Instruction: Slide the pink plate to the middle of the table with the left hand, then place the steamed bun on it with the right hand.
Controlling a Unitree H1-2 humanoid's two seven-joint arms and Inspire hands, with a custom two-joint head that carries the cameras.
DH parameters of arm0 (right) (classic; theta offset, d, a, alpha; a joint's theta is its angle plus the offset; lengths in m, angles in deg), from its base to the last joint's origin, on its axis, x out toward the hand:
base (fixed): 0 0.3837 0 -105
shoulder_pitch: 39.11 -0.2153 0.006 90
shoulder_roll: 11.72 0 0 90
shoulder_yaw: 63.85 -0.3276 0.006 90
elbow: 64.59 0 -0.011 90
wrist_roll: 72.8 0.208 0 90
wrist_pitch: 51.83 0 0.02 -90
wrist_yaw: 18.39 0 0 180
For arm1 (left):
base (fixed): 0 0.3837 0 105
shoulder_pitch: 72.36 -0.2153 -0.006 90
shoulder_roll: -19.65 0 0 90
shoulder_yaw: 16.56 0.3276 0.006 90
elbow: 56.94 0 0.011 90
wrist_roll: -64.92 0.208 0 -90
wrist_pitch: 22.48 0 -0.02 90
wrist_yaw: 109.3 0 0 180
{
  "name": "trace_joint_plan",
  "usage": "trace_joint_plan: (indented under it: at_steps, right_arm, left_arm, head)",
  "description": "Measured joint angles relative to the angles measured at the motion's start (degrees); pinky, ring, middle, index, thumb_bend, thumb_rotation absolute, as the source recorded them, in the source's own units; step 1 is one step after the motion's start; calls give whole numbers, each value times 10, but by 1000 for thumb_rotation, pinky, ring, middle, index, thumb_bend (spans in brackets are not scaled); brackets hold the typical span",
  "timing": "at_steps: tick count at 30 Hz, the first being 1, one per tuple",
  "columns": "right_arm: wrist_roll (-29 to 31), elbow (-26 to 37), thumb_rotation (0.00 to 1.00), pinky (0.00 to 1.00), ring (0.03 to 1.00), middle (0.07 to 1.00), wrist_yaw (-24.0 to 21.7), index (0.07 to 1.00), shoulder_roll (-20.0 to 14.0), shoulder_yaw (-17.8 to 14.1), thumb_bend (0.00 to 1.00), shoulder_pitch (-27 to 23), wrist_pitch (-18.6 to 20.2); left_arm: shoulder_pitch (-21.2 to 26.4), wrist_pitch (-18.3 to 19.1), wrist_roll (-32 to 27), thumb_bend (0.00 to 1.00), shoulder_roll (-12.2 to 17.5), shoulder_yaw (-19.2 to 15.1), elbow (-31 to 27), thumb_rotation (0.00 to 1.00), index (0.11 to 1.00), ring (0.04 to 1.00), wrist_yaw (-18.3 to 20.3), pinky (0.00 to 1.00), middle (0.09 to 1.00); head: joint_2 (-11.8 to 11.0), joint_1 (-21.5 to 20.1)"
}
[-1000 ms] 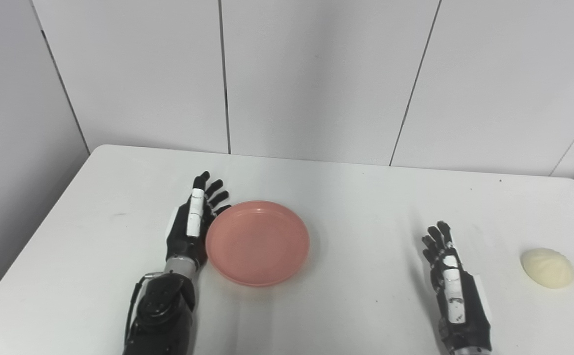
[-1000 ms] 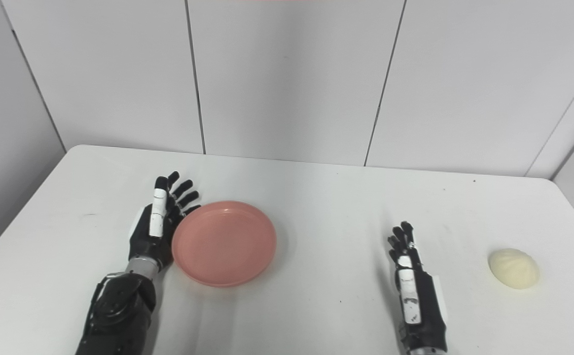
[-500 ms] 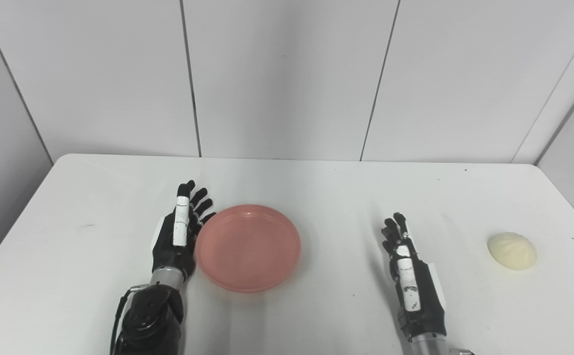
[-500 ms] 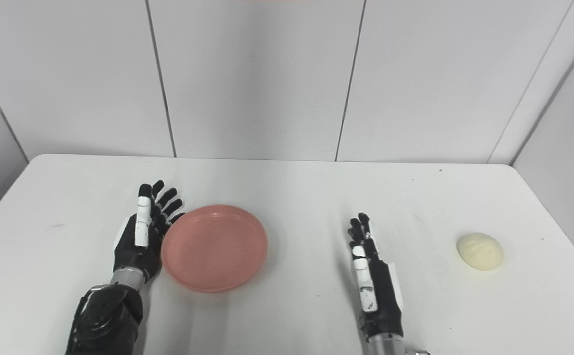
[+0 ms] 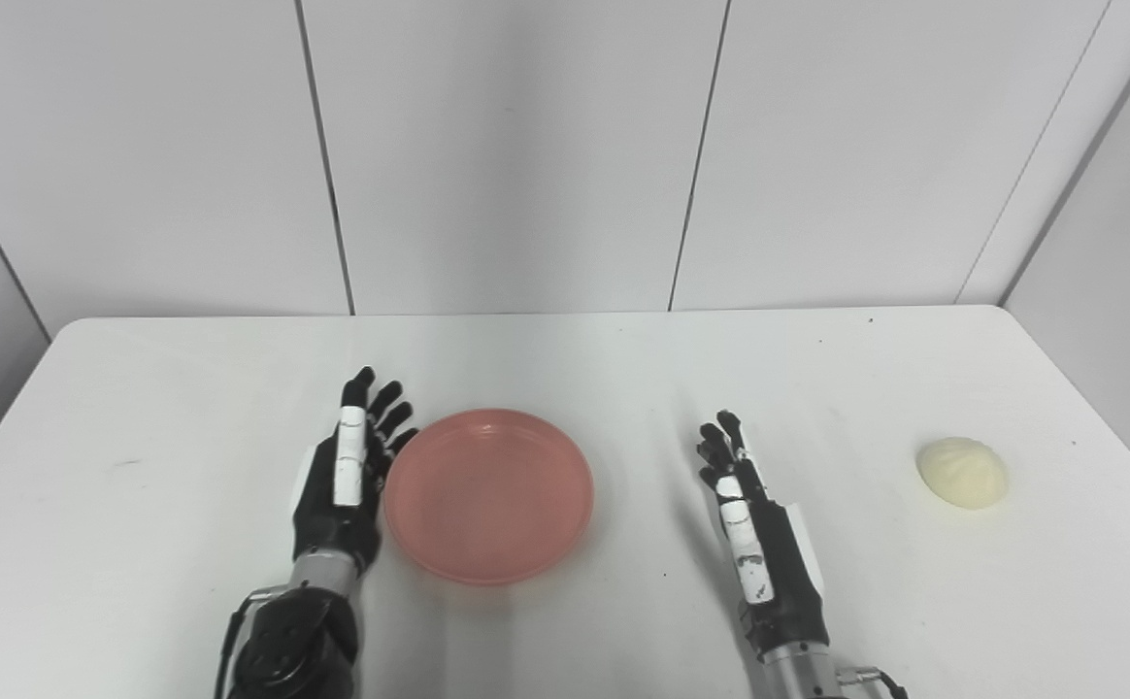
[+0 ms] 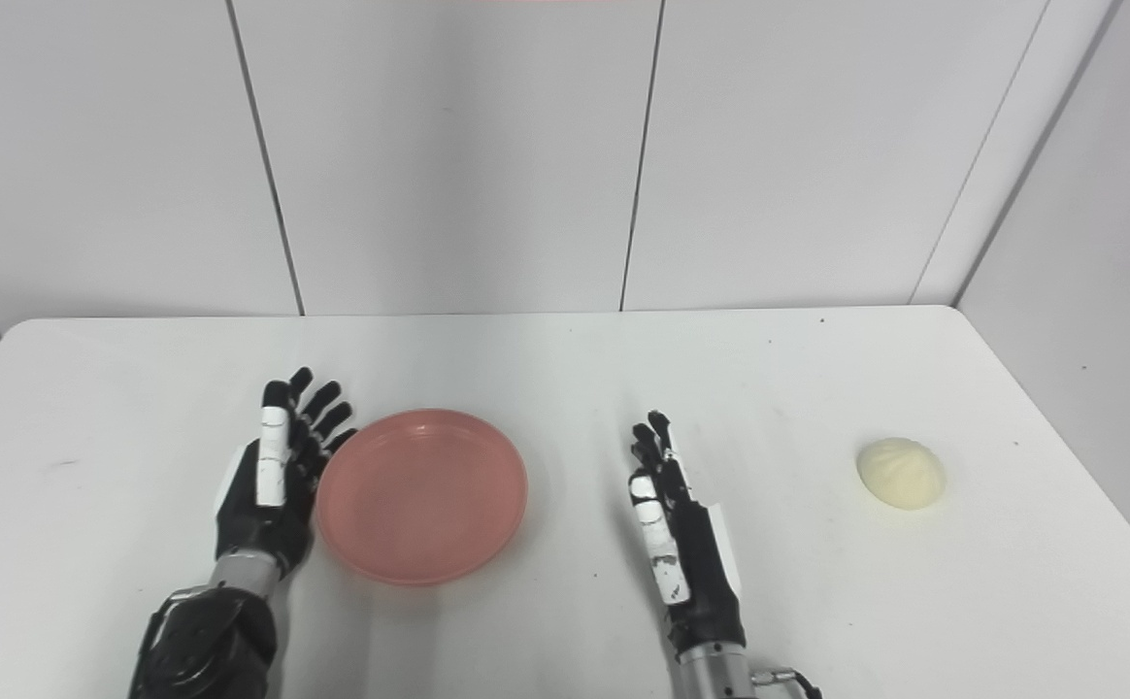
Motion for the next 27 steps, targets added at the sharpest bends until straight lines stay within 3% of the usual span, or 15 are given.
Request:
trace_joint_plan:
  at_steps: [5, 9, 11, 13, 15, 19, 24, 27]
  right_arm:
    - [25, 10, 867, 798, 879, 924, -2, 957, -2, -6, 890, 6, -3]
    - [22, 55, 882, 759, 857, 901, -6, 949, -27, -13, 920, 5, 7]
    - [-11, 101, 885, 727, 856, 902, -13, 954, -60, -21, 920, -13, 59]
    - [-45, 164, 899, 624, 802, 868, -23, 932, -94, -29, 968, -35, 118]
    - [-78, 223, 906, 602, 791, 862, -38, 928, -128, -35, 987, -70, 170]
    - [-141, 286, 880, 632, 810, 879, -73, 927, -209, -54, 1000, -121, 202]
    - [-187, 309, 832, 560, 796, 869, -132, 923, -309, -88, 1000, -129, 261]
    - [-199, 326, 771, 624, 846, 897, -175, 946, -364, -105, 1000, -133, 317]
  left_arm:
    - [0, -4, -1, 991, 1, -6, 0, 914, 953, 907, 0, 847, 919]
    - [0, -9, -1, 999, 2, -7, 2, 924, 955, 907, 2, 851, 920]
    - [0, -13, -1, 1000, 3, -8, 5, 921, 953, 905, 2, 851, 918]
    - [0, -17, -2, 999, 4, -8, 8, 914, 953, 901, 5, 843, 916]
    - [3, -25, -3, 997, 5, -8, 16, 914, 955, 899, 11, 839, 916]
    - [6, -47, 2, 970, 6, 3, 30, 930, 963, 904, 21, 843, 922]
    - [6, -60, 10, 982, 10, 7, 38, 925, 964, 904, 21, 830, 928]
    - [6, -61, 10, 973, 8, 11, 39, 935, 966, 908, 21, 836, 929]
  head:
    - [-3, -6]
    - [-7, -13]
    - [-11, -23]
    - [-15, -34]
    - [-18, -41]
    - [-25, -50]
    - [-26, -49]
    - [-31, -48]
